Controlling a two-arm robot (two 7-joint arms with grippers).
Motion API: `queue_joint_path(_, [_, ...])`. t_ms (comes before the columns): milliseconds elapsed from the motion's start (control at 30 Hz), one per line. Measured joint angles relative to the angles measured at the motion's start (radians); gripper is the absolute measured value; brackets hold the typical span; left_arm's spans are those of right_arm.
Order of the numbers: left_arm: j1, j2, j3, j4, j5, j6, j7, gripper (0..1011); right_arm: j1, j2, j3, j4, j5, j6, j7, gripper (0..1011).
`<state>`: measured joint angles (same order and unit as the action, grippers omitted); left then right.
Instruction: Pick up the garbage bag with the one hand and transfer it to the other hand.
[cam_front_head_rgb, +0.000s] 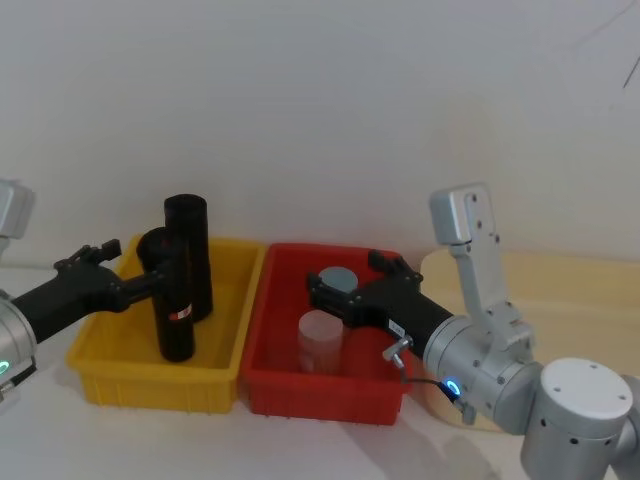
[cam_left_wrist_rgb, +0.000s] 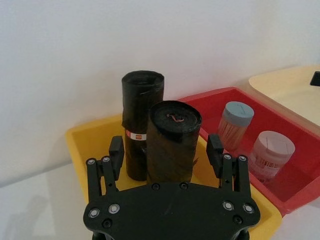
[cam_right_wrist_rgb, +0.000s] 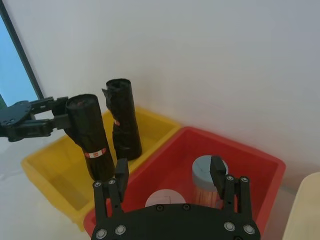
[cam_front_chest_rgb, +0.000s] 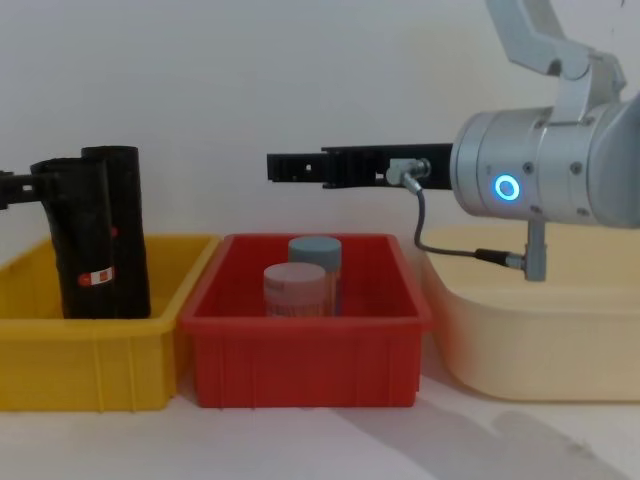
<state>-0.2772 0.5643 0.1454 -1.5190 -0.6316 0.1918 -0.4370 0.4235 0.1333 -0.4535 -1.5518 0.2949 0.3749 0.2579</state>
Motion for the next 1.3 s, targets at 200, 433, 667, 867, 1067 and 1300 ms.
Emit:
queue_joint_path(200, [-0.050,-0.006,0.046,0.042,0.022,-0.003,-0.018,1001,0.007,0.001,-0.009,0.021,0.000,0.006,0.006,1004])
queue_joint_path(433, [-0.089,-0.012,0.084,0.073,0.049,-0.005,-0.021,1001,0.009,0.006,-0.013,0.035,0.002,0.014,0.013,1004])
queue_joint_path(667, [-0.115,-0.018,0.111,0.091,0.086,-0.001,0.013,1001,0.009,0.014,-0.015,0.052,0.004,0.021,0.018,1004])
queue_joint_path(867, [-0.129,-0.021,0.125,0.102,0.108,0.003,0.033,1001,0.010,0.017,-0.017,0.072,0.003,0.025,0.021,1004])
queue_joint_path(1067, [-0.138,-0.023,0.133,0.108,0.122,0.005,0.045,1001,0.019,0.017,-0.018,0.092,0.000,0.028,0.027,1004])
queue_joint_path(1300, [-0.144,-0.024,0.139,0.113,0.131,0.007,0.053,1001,0.032,0.014,-0.022,0.108,-0.002,0.034,0.036,1004])
